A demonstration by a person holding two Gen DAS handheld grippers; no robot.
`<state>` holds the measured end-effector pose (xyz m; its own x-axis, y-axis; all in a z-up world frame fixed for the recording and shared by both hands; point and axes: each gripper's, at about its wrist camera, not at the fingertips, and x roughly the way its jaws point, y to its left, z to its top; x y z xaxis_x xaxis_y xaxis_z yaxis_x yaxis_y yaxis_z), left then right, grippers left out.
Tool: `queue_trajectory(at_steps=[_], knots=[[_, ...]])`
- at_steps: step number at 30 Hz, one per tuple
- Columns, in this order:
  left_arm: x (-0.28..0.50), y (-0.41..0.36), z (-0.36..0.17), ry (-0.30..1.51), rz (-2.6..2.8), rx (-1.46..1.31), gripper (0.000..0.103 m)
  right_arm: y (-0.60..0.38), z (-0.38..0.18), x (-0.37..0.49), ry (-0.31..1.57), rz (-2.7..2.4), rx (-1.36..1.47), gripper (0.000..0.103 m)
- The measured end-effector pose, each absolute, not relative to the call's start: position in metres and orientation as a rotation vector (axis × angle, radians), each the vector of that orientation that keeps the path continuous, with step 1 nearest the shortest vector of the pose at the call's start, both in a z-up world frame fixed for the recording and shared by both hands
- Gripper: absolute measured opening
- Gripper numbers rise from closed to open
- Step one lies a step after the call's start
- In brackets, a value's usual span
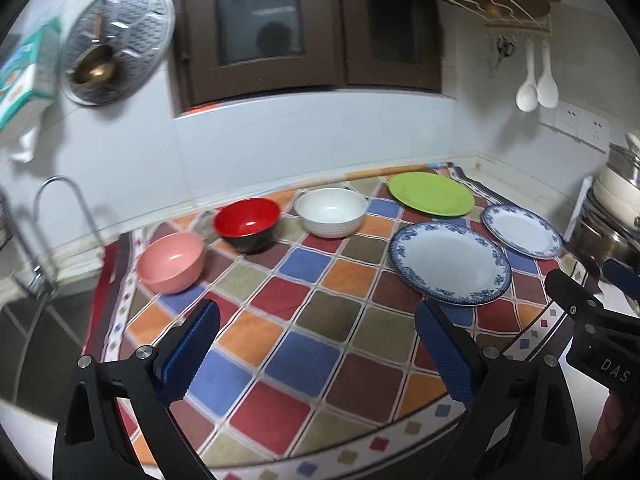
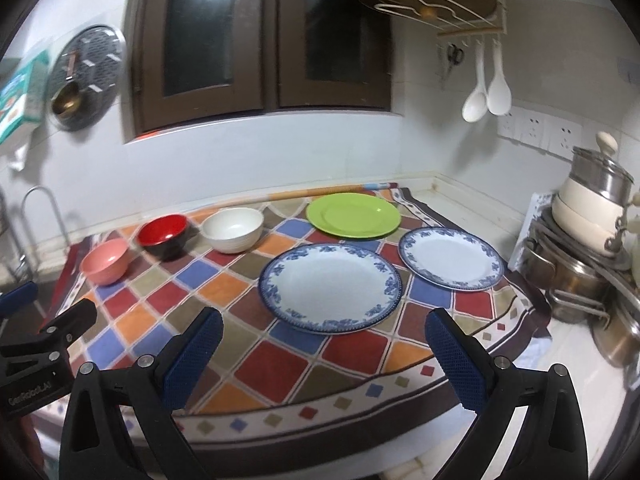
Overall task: Organize plates and bowls
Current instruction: 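Move both grippers down to the rim of the large blue-floral plate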
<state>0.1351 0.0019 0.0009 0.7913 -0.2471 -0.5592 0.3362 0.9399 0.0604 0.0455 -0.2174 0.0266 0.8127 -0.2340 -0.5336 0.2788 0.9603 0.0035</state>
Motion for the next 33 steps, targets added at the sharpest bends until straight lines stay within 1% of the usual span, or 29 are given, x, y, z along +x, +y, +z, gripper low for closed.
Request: queue_trajectory(at_steps=[5, 9, 11, 14, 19, 20, 22, 25, 30, 33], knots=[[0.164, -0.018, -0.008, 0.631, -0.386, 0.185, 0.093, -0.219, 0.019, 0.06, 0.579, -0.356, 0.119, 0.102], [0.18, -0.037, -0.011, 0.644, -0.399, 0.19, 0.091, -0.231, 0.015, 0.074, 0.608, -0.404, 0.138, 0.101], [0.191, -0.051, -0.012, 0.672, -0.404, 0.181, 0.088, -0.239, 0.015, 0.081, 0.607, -0.422, 0.131, 0.1], [0.201, -0.068, -0.011, 0.668, -0.412, 0.187, 0.088, -0.256, 0.015, 0.096, 0.612, -0.426, 0.112, 0.096], [0.223, -0.095, -0.015, 0.678, -0.407, 0.194, 0.088, -0.283, 0.012, 0.117, 0.615, -0.434, 0.124, 0.095], [0.228, -0.1, -0.017, 0.684, -0.407, 0.198, 0.087, -0.29, 0.01, 0.123, 0.623, -0.434, 0.126, 0.092], [0.237, -0.11, -0.023, 0.698, -0.404, 0.207, 0.087, -0.298, 0.006, 0.132, 0.635, -0.43, 0.129, 0.09], [0.25, -0.12, -0.031, 0.728, -0.413, 0.216, 0.083, -0.312, -0.001, 0.145, 0.653, -0.424, 0.143, 0.087], [0.277, -0.137, -0.052, 0.786, -0.435, 0.256, 0.078, -0.329, -0.02, 0.169, 0.697, -0.425, 0.16, 0.08], [0.291, -0.143, -0.064, 0.817, -0.439, 0.263, 0.073, -0.336, -0.034, 0.181, 0.729, -0.427, 0.192, 0.077]])
